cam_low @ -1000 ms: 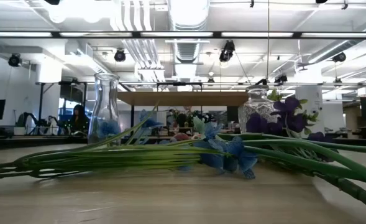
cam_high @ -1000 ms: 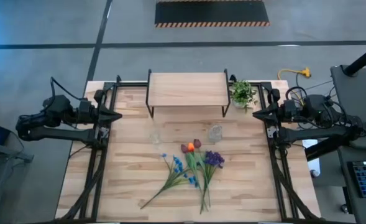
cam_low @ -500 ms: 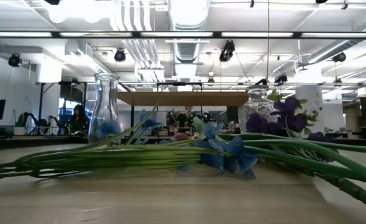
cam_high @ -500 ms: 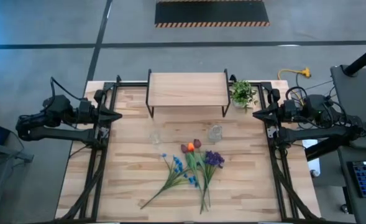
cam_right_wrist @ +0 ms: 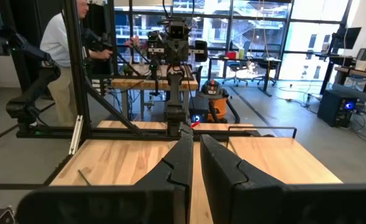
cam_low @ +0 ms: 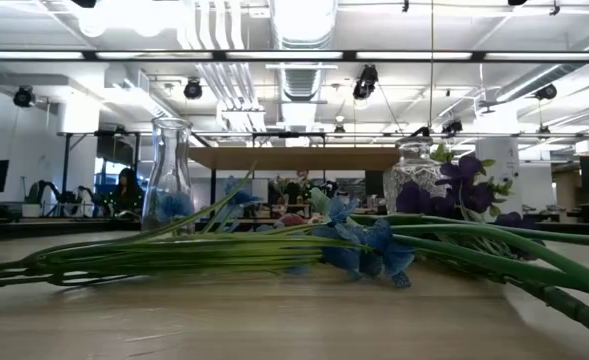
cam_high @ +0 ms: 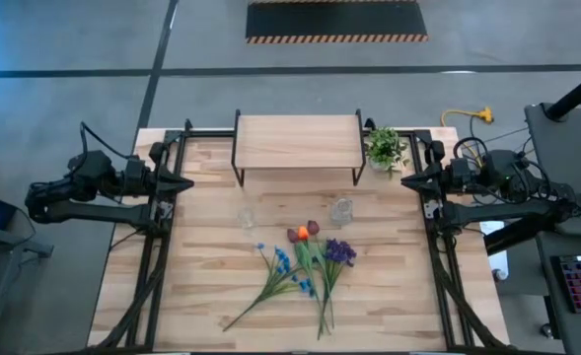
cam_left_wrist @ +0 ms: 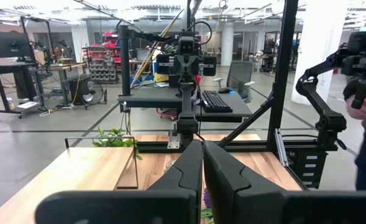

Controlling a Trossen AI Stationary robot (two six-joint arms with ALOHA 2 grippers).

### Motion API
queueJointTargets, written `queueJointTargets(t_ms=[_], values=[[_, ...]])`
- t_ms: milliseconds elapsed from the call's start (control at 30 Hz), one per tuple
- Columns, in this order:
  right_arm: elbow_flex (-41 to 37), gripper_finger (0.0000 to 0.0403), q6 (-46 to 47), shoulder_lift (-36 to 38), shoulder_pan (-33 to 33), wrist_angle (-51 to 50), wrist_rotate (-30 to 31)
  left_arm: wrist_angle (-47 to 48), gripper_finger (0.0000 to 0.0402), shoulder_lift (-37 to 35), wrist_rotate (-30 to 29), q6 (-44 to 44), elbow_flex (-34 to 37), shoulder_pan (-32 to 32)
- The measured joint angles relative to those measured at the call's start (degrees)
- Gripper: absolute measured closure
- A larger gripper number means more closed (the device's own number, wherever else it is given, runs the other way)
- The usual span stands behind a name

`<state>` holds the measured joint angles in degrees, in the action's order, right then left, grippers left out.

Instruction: Pick and place flowers into a vace then onto a shelf

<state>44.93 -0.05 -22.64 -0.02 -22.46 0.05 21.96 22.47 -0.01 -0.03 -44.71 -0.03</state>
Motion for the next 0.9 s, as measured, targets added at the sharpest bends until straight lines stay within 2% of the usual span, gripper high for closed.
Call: queueJointTargets(t_ms=[700,800,900], values=[[0.00,0.0380,0.17,0.00,0.01,0.20,-0.02,0.01,0.0401,-0.01,-0.01,0.01,0.00,0.02],[0.00,0.0380,4.81,-0.14,0.01,1.90,-0.02,0.01,0.0401,0.01,-0.01,0.00,0.00,0.02],[0.00,0.0380,14.24,-0.35,0.00,3.58,0.02,0.00,0.0401,-0.01,0.00,0.01,-0.01,0.01]])
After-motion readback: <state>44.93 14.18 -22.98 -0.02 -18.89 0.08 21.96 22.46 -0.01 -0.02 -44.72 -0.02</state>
